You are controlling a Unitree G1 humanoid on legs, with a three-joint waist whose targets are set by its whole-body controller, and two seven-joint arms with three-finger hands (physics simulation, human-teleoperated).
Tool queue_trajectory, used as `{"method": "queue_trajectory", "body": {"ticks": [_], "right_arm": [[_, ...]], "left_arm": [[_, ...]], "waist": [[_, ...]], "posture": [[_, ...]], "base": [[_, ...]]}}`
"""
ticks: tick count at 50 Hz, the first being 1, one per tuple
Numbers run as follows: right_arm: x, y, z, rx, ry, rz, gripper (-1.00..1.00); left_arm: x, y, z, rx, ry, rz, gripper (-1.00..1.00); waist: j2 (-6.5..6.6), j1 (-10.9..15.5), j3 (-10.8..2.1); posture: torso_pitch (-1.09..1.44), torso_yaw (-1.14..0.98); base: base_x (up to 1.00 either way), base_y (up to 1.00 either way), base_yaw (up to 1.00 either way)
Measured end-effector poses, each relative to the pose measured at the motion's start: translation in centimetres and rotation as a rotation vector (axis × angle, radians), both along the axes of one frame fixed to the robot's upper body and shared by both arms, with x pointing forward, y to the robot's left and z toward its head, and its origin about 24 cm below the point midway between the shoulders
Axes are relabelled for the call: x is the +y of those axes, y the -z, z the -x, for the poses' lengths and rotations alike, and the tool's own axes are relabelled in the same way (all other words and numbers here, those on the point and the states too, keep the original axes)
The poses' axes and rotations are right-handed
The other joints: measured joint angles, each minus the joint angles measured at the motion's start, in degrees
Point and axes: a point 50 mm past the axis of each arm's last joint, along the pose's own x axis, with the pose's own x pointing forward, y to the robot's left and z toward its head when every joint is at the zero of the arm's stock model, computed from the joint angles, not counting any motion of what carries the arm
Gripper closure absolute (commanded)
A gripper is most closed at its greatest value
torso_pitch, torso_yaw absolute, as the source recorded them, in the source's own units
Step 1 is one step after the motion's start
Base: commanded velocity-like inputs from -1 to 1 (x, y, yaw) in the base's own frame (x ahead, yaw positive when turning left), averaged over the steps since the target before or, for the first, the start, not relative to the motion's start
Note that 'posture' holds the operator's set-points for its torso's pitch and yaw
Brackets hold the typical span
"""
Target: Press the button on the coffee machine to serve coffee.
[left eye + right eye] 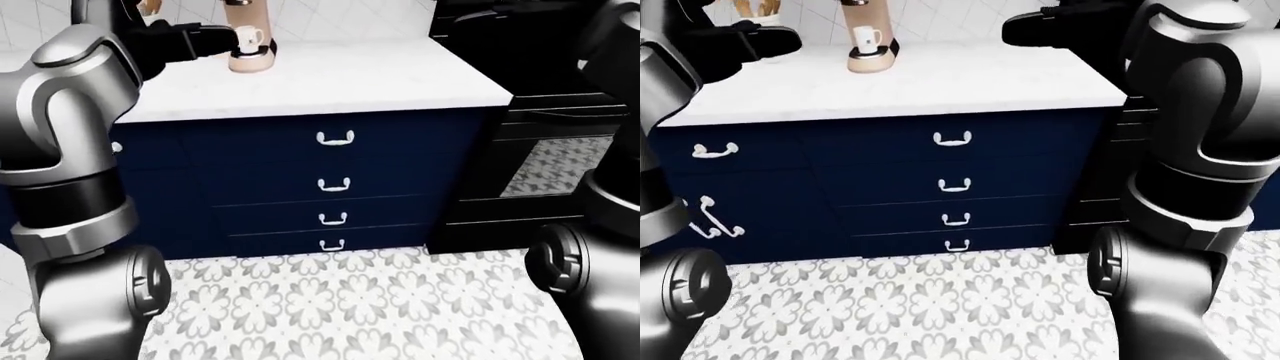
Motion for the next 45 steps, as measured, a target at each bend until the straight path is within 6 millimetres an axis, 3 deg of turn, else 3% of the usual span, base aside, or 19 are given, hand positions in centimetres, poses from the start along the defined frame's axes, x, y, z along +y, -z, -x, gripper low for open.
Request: {"method": "queue_trajectory", "body": {"ticks": [1,2,6,12,15,18,22,27,29,32,35,39,42,43,45], "right_arm": [[0.1,0.0,-0.1,0.002,-0.004,0.000,-1.00],[0.4,0.3,-0.3,0.013,-0.013,0.002,-1.00],[1.0,0.9,-0.8,0.060,-0.043,0.015,-1.00],[0.7,-0.5,-0.1,-0.002,-0.030,0.011,-1.00],[0.8,-0.4,-0.1,-0.012,-0.032,0.014,-1.00],[0.3,0.1,-0.3,0.015,-0.013,0.003,-1.00],[0.2,0.5,-0.5,0.043,0.003,0.000,-1.00],[0.5,-0.2,-0.3,0.014,-0.012,0.006,-1.00],[0.6,-0.3,-0.4,0.009,-0.015,0.009,-1.00],[1.3,0.3,-0.8,0.038,-0.042,0.018,-1.00],[1.4,0.4,-0.9,0.050,-0.053,0.018,-1.00],[1.3,-0.3,-0.6,0.020,-0.045,0.018,-1.00],[1.5,-0.7,-0.7,0.006,-0.046,0.020,-1.00],[1.4,-0.7,-0.7,0.003,-0.044,0.020,-1.00],[1.0,-0.3,-0.8,0.014,-0.031,0.015,-1.00]], "left_arm": [[0.1,-0.2,0.0,-0.004,-0.005,0.001,-1.00],[0.4,-0.1,0.1,-0.005,-0.015,0.003,-1.00],[0.8,0.9,-0.4,0.034,-0.035,0.012,-1.00],[0.2,-0.3,-0.2,0.000,-0.015,0.007,-1.00],[0.3,-0.9,-0.1,-0.011,-0.015,0.007,-1.00],[-0.3,-0.6,-0.3,-0.002,0.005,0.002,-1.00],[-0.4,-0.5,-0.6,0.025,0.020,-0.002,-1.00],[-0.2,-1.5,-0.3,-0.018,0.011,0.001,-1.00],[-0.1,-1.8,-0.2,-0.029,0.008,0.003,-1.00],[0.6,-1.1,-0.3,-0.007,-0.018,0.012,-1.00],[0.8,-0.8,-0.4,0.011,-0.032,0.014,-1.00],[0.8,-1.2,-0.1,-0.010,-0.023,0.009,-1.00],[0.9,-1.5,-0.1,-0.016,-0.024,0.010,-1.00],[0.7,-1.6,-0.1,-0.021,-0.020,0.009,-1.00],[0.1,-1.1,-0.3,-0.007,0.001,0.003,-1.00]], "waist": [[0.96,-0.1,-0.39],[0.26,0.2,-0.33],[-0.21,0.6,-0.13],[-3.58,0.7,-0.49],[-6.57,1.1,-0.87],[-5.52,0.3,-0.20],[-4.42,0.5,-0.27],[-1.17,0.2,-0.09],[1.03,0.0,-0.58],[0.29,0.8,-0.05],[-0.67,0.6,-0.44],[-3.09,0.6,-0.25],[-5.95,1.1,-0.62],[-6.34,1.0,-0.79],[-5.40,0.4,-0.10]], "posture": [[0.00,0.00],[0.00,0.00],[0.00,0.00],[0.00,0.00],[0.00,0.00],[0.00,0.00],[0.00,0.00],[0.00,0.00],[0.00,0.00],[0.00,0.00],[0.00,0.00],[0.00,0.00],[0.00,0.00],[0.00,0.00],[0.00,0.00]], "base": [[0.11,0.00,0.00],[0.12,0.00,0.00],[0.11,0.00,0.00],[0.11,0.00,0.00],[0.11,0.00,0.00],[0.11,0.00,0.00],[0.11,0.00,0.00],[0.11,0.00,0.00],[0.11,0.00,0.00],[0.11,0.00,0.00],[0.11,0.00,0.00],[0.11,0.00,0.00],[0.11,0.01,0.00],[0.12,0.01,0.00],[0.11,0.00,0.00]]}}
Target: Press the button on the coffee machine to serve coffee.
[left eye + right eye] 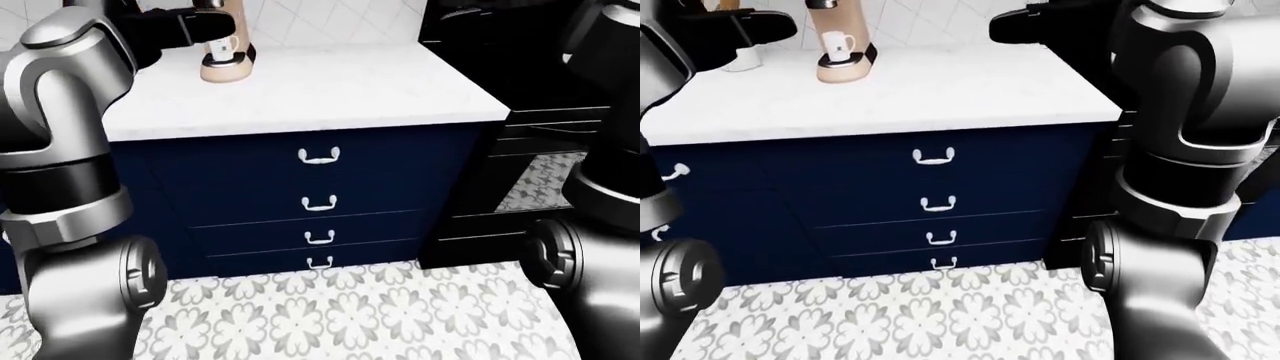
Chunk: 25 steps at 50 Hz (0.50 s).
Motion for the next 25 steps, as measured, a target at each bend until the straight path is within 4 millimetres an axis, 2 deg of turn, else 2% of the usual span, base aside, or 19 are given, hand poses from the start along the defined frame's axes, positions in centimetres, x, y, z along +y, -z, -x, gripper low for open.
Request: {"method": "queue_trajectory", "body": {"ticks": [2,5,10,12,14,16,18,23,25], "right_arm": [[-0.3,0.6,-0.2,0.029,0.015,-0.006,-1.00],[-0.3,0.5,-0.3,0.033,0.018,-0.004,-1.00],[0.0,0.2,-0.1,0.013,0.006,-0.002,-1.00],[0.2,0.1,-0.2,0.011,0.003,-0.002,-1.00],[0.6,0.4,-0.3,0.021,-0.012,0.005,-1.00],[1.0,0.7,-0.5,0.040,-0.030,0.010,-1.00],[1.0,0.7,-0.5,0.046,-0.033,0.009,-1.00],[0.7,-0.1,0.0,0.005,-0.022,0.005,-1.00],[0.7,-0.4,0.1,-0.007,-0.022,0.004,-1.00]], "left_arm": [[-0.3,0.5,-0.2,0.021,0.018,-0.005,-1.00],[-0.2,0.3,-0.2,0.025,0.016,0.000,-1.00],[0.2,-0.4,0.2,-0.012,0.003,0.000,-1.00],[0.3,-0.5,0.3,-0.018,-0.001,0.003,-1.00],[0.7,-0.2,0.4,-0.012,-0.014,0.008,-1.00],[1.2,0.2,0.3,0.008,-0.032,0.013,-1.00],[1.2,0.3,0.3,0.018,-0.039,0.015,-1.00],[0.8,-0.1,0.5,-0.004,-0.021,0.007,-1.00],[0.8,-0.2,0.5,-0.008,-0.019,0.008,-1.00]], "waist": [[0.11,-0.1,-0.04],[1.47,0.1,-0.01],[4.55,-0.2,-0.12],[6.69,-0.4,-0.68],[5.61,0.1,-0.24],[5.65,0.2,-0.05],[4.85,0.0,-0.27],[1.87,0.1,-0.25],[0.01,0.4,-0.35]], "posture": [[0.00,0.00],[0.00,0.00],[0.00,0.00],[0.00,0.00],[0.00,0.00],[0.00,0.00],[0.00,0.00],[0.00,0.00],[0.00,0.00]], "base": [[0.11,0.00,0.00],[0.11,0.01,0.00],[0.11,0.09,0.00],[0.11,0.12,0.00],[0.11,0.12,0.00],[0.11,0.13,0.00],[0.11,0.13,0.00],[0.11,0.15,0.00],[0.12,0.18,0.00]]}}
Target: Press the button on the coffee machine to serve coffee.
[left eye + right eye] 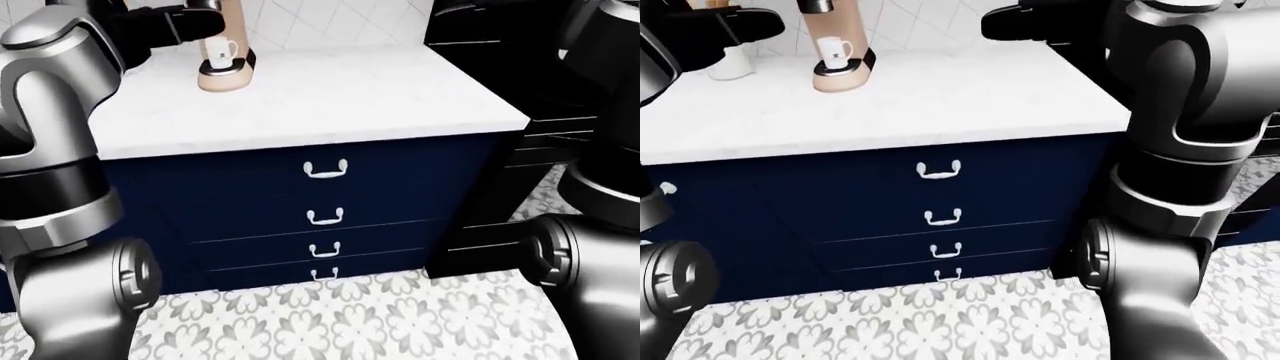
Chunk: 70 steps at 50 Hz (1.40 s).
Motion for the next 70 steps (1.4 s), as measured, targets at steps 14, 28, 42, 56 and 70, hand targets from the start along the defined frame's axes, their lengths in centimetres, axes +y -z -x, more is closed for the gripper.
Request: {"method": "queue_trajectory", "body": {"ticks": [14,28,42,56,70], "right_arm": [[0.0,-0.1,-0.5,0.011,0.014,-0.003,-1.00],[0.3,-0.3,-0.2,-0.003,0.000,-0.002,-1.00],[0.6,0.8,-0.6,0.025,-0.006,0.001,-1.00],[0.3,0.2,-0.5,0.007,-0.005,0.004,-1.00],[0.3,0.8,-0.8,0.025,0.003,-0.003,-1.00]], "left_arm": [[-0.2,-0.4,0.0,-0.014,0.019,0.001,-1.00],[0.3,0.2,0.2,-0.005,-0.001,0.007,-1.00],[0.6,0.6,0.3,-0.001,-0.003,0.010,-1.00],[0.1,1.0,-0.3,0.011,0.003,0.012,-1.00],[0.4,0.8,0.2,0.000,0.000,0.010,-1.00]], "waist": [[5.73,-1.2,-0.07],[-0.03,-0.7,0.25],[6.07,-0.7,0.19],[-0.23,-0.4,0.03],[5.97,-0.6,0.08]], "posture": [[0.00,0.00],[0.00,0.00],[0.00,0.00],[0.00,0.00],[0.00,0.00]], "base": [[0.11,0.22,0.00],[0.11,0.33,0.00],[0.11,0.33,0.00],[0.11,0.33,0.00],[0.11,0.33,0.00]]}}
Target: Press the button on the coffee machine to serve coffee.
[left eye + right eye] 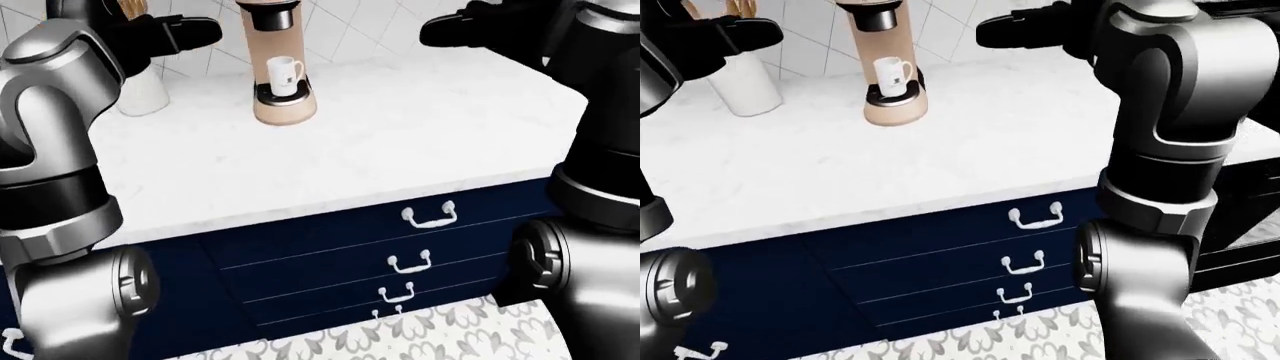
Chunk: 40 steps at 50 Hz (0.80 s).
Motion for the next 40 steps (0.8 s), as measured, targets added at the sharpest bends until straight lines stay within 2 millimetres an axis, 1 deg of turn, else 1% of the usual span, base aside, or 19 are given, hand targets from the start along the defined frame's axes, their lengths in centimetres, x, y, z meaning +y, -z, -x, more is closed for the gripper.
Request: {"method": "queue_trajectory", "body": {"ticks": [2,4,7,10,14,17,19,20,21,22,24,25,27,31,33,34,35,37,40], "right_arm": [[0.5,0.5,-0.3,0.032,-0.021,0.008,-1.00],[0.4,0.6,-0.4,0.044,-0.027,0.007,-1.00],[0.0,0.3,-0.1,0.019,-0.014,-0.001,-1.00],[0.0,-0.2,0.2,-0.007,-0.007,-0.002,-1.00],[0.2,0.0,0.1,-0.008,-0.016,0.000,-1.00],[0.4,0.3,-0.2,0.010,-0.023,0.001,-1.00],[0.4,0.4,-0.2,0.015,-0.023,0.003,-1.00],[0.3,0.4,-0.2,0.015,-0.020,0.003,-1.00],[0.1,0.5,-0.1,0.018,-0.012,0.001,-1.00],[-0.2,0.6,-0.2,0.024,-0.003,-0.003,-1.00],[-0.7,0.9,-0.2,0.036,0.019,-0.010,-1.00],[-0.7,0.8,-0.2,0.038,0.024,-0.010,-1.00],[-0.6,0.4,0.0,0.024,0.022,-0.006,-1.00],[-0.3,0.1,0.2,-0.009,0.005,-0.003,-1.00],[-0.1,0.0,0.1,-0.008,0.001,-0.002,-1.00],[0.1,0.2,0.0,-0.003,-0.007,0.000,-1.00],[0.3,0.5,-0.2,0.011,-0.015,0.005,-1.00],[0.6,0.8,-0.3,0.028,-0.028,0.011,-1.00],[0.6,0.8,-0.3,0.029,-0.028,0.006,-1.00]], "left_arm": [[0.4,0.7,-0.3,0.032,-0.021,0.008,-1.00],[0.4,0.9,-0.4,0.047,-0.024,0.006,-1.00],[-0.2,0.6,-0.3,0.034,-0.006,-0.002,-1.00],[-0.2,0.3,-0.2,0.021,0.002,-0.003,-1.00],[0.0,0.3,-0.1,0.018,-0.008,-0.001,-1.00],[0.1,0.2,-0.2,0.020,-0.013,0.001,-1.00],[0.0,0.1,-0.2,0.016,-0.011,0.000,-1.00],[-0.1,0.2,-0.2,0.015,-0.006,0.000,-1.00],[-0.3,0.5,-0.3,0.022,0.002,-0.002,-1.00],[-0.6,0.8,-0.5,0.035,0.011,-0.004,-1.00],[-1.0,1.1,-0.7,0.056,0.031,-0.006,-1.00],[-1.1,1.1,-0.8,0.061,0.036,-0.006,-1.00],[-1.0,0.8,-0.7,0.052,0.035,-0.005,-1.00],[-0.8,0.1,-0.3,0.007,0.024,-0.005,-1.00],[-0.6,0.0,-0.2,-0.002,0.018,-0.004,-1.00],[-0.4,0.1,-0.1,0.000,0.010,-0.001,-1.00],[-0.2,0.4,-0.2,0.011,0.002,0.004,-1.00],[0.2,0.6,-0.2,0.022,-0.014,0.007,-1.00],[0.2,0.8,-0.2,0.024,-0.016,0.005,-1.00]], "waist": [[-0.01,0.3,0.38],[-0.99,0.1,0.13],[-2.26,-0.3,0.04],[-2.66,-0.3,-0.42],[-3.57,0.1,-0.69],[-4.90,0.7,-0.48],[-6.37,0.9,-0.43],[-5.99,0.8,-0.20],[-5.16,0.4,0.26],[-5.06,0.2,0.53],[-5.54,-0.1,0.37],[-5.45,-0.1,0.14],[-4.63,0.0,-0.05],[-1.83,-0.3,0.07],[0.67,-0.4,-0.32],[0.00,-0.1,-0.05],[-0.20,0.2,0.35],[-0.12,0.3,1.24],[-1.90,0.0,2.31]], "posture": [[0.00,0.00],[0.00,0.00],[0.00,0.00],[0.00,0.00],[0.00,0.00],[0.00,0.00],[0.00,0.00],[0.00,0.00],[0.00,0.00],[0.00,0.00],[0.00,0.00],[0.00,0.00],[0.00,0.00],[0.00,0.00],[0.00,0.00],[0.00,0.00],[0.00,0.00],[0.00,0.00],[0.00,0.00]], "base": [[0.11,0.33,0.00],[0.12,0.27,0.00],[0.11,0.16,0.00],[0.11,0.10,0.00],[0.11,0.07,0.00],[0.11,0.05,0.00],[0.11,0.04,0.00],[0.12,0.04,0.00],[0.12,0.05,0.00],[0.12,0.04,0.00],[0.12,0.04,0.00],[0.11,0.04,0.00],[0.11,0.04,0.00],[0.11,0.04,0.00],[0.11,0.04,0.00],[0.11,0.02,0.00],[0.02,0.00,0.00],[0.00,0.00,0.00],[0.00,0.00,0.00]]}}
